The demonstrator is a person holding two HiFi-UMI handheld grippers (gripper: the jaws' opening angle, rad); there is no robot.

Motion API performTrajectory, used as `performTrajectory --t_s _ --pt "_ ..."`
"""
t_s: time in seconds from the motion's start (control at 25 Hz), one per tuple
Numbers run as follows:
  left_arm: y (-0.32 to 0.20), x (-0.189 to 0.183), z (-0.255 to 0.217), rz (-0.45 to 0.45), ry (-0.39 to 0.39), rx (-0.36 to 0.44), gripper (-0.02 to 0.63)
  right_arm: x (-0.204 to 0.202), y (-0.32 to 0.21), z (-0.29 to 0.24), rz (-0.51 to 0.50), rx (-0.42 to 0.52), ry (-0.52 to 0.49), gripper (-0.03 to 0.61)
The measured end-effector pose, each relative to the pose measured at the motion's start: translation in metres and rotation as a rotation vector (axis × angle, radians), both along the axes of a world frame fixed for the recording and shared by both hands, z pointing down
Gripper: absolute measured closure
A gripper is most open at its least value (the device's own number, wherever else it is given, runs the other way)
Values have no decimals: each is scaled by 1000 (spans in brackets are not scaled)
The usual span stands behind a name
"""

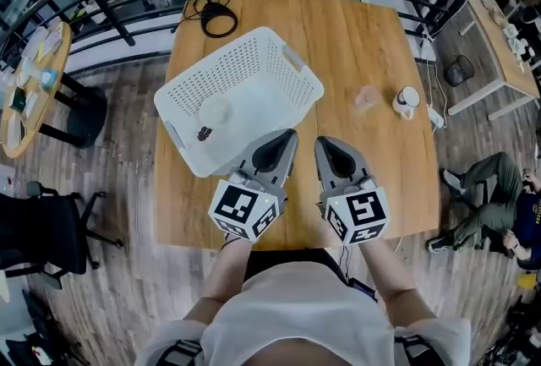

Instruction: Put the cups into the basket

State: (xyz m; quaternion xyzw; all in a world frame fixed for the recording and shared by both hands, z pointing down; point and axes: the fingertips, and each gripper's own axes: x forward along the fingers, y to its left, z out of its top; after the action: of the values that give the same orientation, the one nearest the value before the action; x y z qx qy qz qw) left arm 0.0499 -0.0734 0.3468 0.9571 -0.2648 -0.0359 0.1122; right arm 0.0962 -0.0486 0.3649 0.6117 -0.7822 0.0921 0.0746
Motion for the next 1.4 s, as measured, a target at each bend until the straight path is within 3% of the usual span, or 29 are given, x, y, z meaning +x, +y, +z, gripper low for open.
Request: performTrajectory --t_s 0.36,0.68,1.4 --pt "39 59 11 190 -8 -16 604 49 46 0 227 53 10 566" --pt "63 97 15 300 -7 -18 604 92 79 2 414 70 -19 566" --pt "73 107 19 320 2 -44 604 101 87 0 406 102 -57 566"
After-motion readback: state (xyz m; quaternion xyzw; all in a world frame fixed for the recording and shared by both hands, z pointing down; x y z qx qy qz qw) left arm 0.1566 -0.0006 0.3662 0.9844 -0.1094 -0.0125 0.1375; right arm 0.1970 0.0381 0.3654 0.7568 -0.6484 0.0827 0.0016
